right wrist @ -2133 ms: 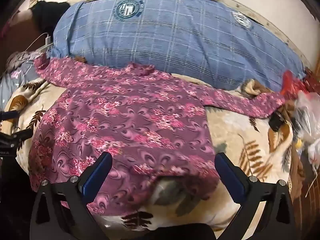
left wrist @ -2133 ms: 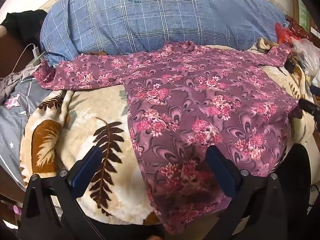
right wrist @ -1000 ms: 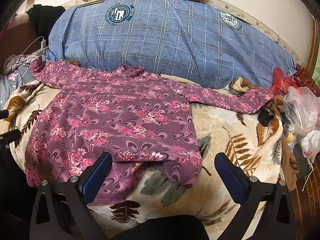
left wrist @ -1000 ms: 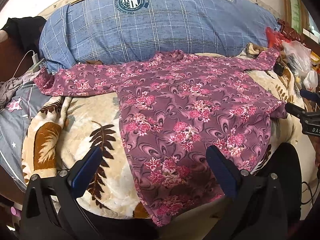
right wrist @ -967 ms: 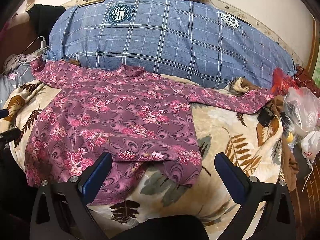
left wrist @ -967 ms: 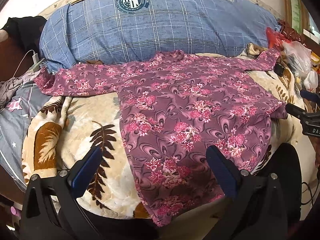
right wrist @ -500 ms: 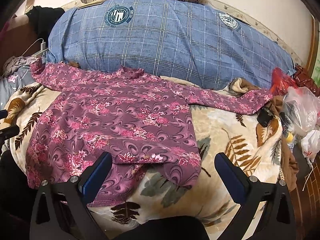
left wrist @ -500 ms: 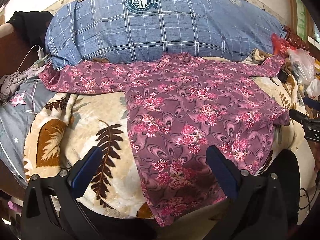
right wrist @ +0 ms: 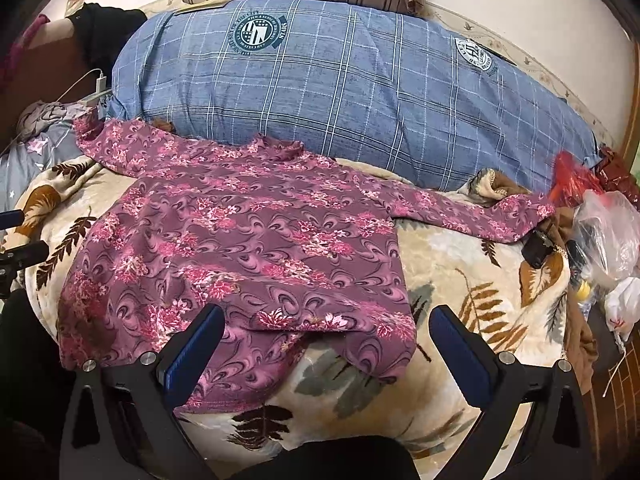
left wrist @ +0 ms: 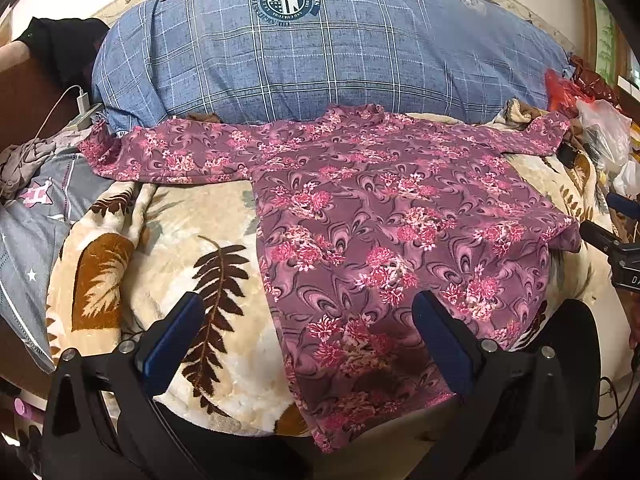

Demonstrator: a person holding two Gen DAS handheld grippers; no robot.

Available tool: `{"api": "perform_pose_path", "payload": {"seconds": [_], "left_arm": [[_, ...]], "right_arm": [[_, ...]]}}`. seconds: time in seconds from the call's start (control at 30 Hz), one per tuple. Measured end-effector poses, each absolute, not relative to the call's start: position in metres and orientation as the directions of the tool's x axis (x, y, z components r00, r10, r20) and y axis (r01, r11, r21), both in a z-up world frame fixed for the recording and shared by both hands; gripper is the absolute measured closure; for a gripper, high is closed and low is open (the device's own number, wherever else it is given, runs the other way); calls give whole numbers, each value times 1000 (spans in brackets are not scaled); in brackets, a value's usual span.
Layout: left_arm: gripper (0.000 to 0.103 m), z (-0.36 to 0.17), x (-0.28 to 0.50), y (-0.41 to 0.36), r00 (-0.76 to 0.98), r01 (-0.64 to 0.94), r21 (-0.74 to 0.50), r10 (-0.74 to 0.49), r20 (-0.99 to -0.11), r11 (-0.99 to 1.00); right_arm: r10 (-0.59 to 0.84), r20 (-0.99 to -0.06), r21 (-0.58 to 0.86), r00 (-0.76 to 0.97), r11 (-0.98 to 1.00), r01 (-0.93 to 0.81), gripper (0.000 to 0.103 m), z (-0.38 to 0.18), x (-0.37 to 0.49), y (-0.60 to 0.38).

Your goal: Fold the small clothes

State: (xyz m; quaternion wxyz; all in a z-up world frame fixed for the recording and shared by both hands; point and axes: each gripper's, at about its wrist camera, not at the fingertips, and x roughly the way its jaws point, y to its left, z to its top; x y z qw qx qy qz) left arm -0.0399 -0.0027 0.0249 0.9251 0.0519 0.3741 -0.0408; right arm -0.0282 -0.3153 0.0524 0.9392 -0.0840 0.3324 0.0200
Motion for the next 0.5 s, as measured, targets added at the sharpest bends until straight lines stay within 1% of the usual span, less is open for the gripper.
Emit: {"api": "perform_pose_path", "payload": {"seconds": [0.27, 0.5], "left_arm": [[0, 23, -30, -2, 718, 103, 66, -28, -695, 993], [0, 19, -19, -2, 709, 106, 40, -48, -704, 994]], "right_arm": [[-10, -645, -113, 764, 990, -83, 0, 49, -26, -326], [-25, -660, -124, 751, 989, -76, 0, 50, -18, -332]]}}
